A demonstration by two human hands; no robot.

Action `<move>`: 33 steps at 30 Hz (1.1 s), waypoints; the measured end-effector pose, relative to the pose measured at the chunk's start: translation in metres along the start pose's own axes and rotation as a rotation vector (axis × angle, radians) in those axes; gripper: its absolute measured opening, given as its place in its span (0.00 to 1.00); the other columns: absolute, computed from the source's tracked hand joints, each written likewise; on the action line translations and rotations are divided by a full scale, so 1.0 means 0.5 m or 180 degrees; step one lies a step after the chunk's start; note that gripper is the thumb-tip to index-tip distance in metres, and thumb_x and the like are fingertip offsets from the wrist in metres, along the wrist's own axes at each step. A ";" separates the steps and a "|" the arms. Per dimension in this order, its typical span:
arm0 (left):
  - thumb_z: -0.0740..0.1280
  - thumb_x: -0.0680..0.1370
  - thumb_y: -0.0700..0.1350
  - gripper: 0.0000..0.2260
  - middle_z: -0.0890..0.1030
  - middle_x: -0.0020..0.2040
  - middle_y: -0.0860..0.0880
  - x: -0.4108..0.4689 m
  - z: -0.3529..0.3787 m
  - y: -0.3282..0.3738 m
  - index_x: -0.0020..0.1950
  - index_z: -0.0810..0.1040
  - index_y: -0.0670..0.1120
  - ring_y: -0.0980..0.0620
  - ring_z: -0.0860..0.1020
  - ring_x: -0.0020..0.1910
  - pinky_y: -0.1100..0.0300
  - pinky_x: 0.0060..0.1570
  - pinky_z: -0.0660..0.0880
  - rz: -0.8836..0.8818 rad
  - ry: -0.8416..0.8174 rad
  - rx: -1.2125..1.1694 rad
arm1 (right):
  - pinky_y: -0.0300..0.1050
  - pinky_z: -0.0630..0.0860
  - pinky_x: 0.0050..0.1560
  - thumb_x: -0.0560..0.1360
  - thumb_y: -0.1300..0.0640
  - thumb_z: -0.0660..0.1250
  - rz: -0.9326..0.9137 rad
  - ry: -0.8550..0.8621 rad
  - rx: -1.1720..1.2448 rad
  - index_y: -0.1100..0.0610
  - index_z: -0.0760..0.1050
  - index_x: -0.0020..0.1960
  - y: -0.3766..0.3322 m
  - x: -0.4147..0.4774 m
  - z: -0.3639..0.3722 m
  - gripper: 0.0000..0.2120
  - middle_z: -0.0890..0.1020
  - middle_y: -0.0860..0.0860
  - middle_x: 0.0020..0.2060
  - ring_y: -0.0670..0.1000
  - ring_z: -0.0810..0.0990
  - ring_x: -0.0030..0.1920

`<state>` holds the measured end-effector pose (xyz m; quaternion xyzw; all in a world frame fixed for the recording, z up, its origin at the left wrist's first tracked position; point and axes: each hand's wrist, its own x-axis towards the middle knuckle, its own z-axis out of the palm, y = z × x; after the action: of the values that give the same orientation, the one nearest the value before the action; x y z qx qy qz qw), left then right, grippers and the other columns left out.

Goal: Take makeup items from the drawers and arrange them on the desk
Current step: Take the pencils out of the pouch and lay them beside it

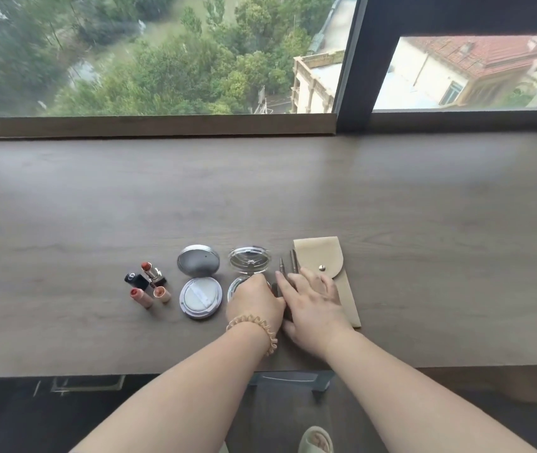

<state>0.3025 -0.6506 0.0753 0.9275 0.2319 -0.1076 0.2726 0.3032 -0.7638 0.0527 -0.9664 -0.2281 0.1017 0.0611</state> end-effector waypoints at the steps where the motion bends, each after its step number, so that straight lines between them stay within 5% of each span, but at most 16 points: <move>1: 0.67 0.70 0.51 0.11 0.80 0.48 0.48 -0.002 -0.003 0.002 0.48 0.76 0.47 0.46 0.78 0.50 0.57 0.46 0.71 -0.0020 -0.0031 -0.0009 | 0.52 0.39 0.70 0.72 0.47 0.62 -0.0016 0.0064 0.0084 0.49 0.51 0.76 0.001 0.000 -0.004 0.36 0.61 0.50 0.71 0.53 0.51 0.75; 5: 0.72 0.65 0.53 0.12 0.76 0.41 0.50 -0.006 -0.011 0.002 0.41 0.73 0.49 0.47 0.76 0.43 0.59 0.42 0.71 -0.0070 -0.0146 -0.0048 | 0.52 0.56 0.62 0.66 0.50 0.63 0.0418 0.0565 0.0332 0.50 0.71 0.59 0.011 0.003 -0.016 0.22 0.73 0.50 0.57 0.55 0.66 0.64; 8: 0.73 0.66 0.55 0.15 0.72 0.38 0.53 -0.007 -0.010 -0.007 0.35 0.68 0.51 0.49 0.73 0.41 0.59 0.42 0.69 -0.0011 -0.0164 -0.0138 | 0.52 0.65 0.52 0.67 0.48 0.66 0.0847 0.0695 0.0035 0.52 0.77 0.46 0.016 0.010 -0.022 0.10 0.77 0.51 0.46 0.57 0.73 0.55; 11: 0.73 0.66 0.56 0.14 0.74 0.39 0.54 -0.008 -0.011 -0.011 0.38 0.71 0.50 0.51 0.72 0.41 0.60 0.42 0.69 0.0134 -0.0128 -0.0203 | 0.51 0.63 0.55 0.71 0.41 0.64 0.1049 0.0253 -0.0166 0.50 0.78 0.48 0.013 0.018 -0.020 0.14 0.78 0.49 0.49 0.54 0.70 0.58; 18: 0.70 0.69 0.52 0.08 0.79 0.41 0.52 -0.014 -0.047 -0.003 0.42 0.74 0.51 0.50 0.78 0.47 0.57 0.49 0.74 0.0593 0.0048 -0.0406 | 0.49 0.64 0.52 0.70 0.42 0.62 0.1831 0.0228 0.0257 0.52 0.81 0.46 -0.003 0.032 -0.042 0.16 0.82 0.49 0.46 0.54 0.74 0.54; 23: 0.68 0.73 0.48 0.15 0.76 0.52 0.52 -0.014 -0.091 0.007 0.59 0.74 0.50 0.50 0.75 0.55 0.52 0.59 0.71 0.1446 0.0344 -0.0422 | 0.44 0.71 0.45 0.68 0.50 0.66 0.2146 0.1055 0.1778 0.51 0.76 0.36 0.017 0.002 -0.129 0.05 0.81 0.47 0.34 0.53 0.79 0.42; 25: 0.67 0.73 0.50 0.21 0.73 0.60 0.51 -0.011 -0.111 0.019 0.66 0.71 0.53 0.50 0.70 0.61 0.50 0.63 0.67 0.1653 0.0405 -0.0251 | 0.40 0.72 0.35 0.68 0.56 0.69 0.1940 0.1447 0.2761 0.52 0.76 0.35 0.028 -0.013 -0.176 0.04 0.79 0.46 0.30 0.46 0.79 0.34; 28: 0.66 0.74 0.54 0.24 0.72 0.65 0.54 -0.017 -0.142 0.056 0.69 0.68 0.55 0.51 0.66 0.66 0.49 0.66 0.63 0.1721 0.0089 -0.0194 | 0.36 0.71 0.34 0.71 0.62 0.69 0.1457 0.1939 0.3972 0.55 0.76 0.36 0.040 -0.028 -0.241 0.07 0.77 0.48 0.29 0.43 0.74 0.29; 33: 0.67 0.77 0.47 0.07 0.81 0.38 0.52 -0.049 -0.165 0.105 0.50 0.82 0.46 0.53 0.78 0.41 0.61 0.45 0.74 0.1743 -0.0613 -0.1158 | 0.34 0.65 0.25 0.76 0.60 0.63 0.1465 0.2048 0.5005 0.56 0.71 0.36 0.033 -0.021 -0.296 0.10 0.67 0.47 0.22 0.46 0.66 0.25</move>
<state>0.3132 -0.6529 0.1757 0.8771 -0.0371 -0.0745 0.4730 0.3346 -0.7938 0.1956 -0.6483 0.1367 -0.0381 0.7481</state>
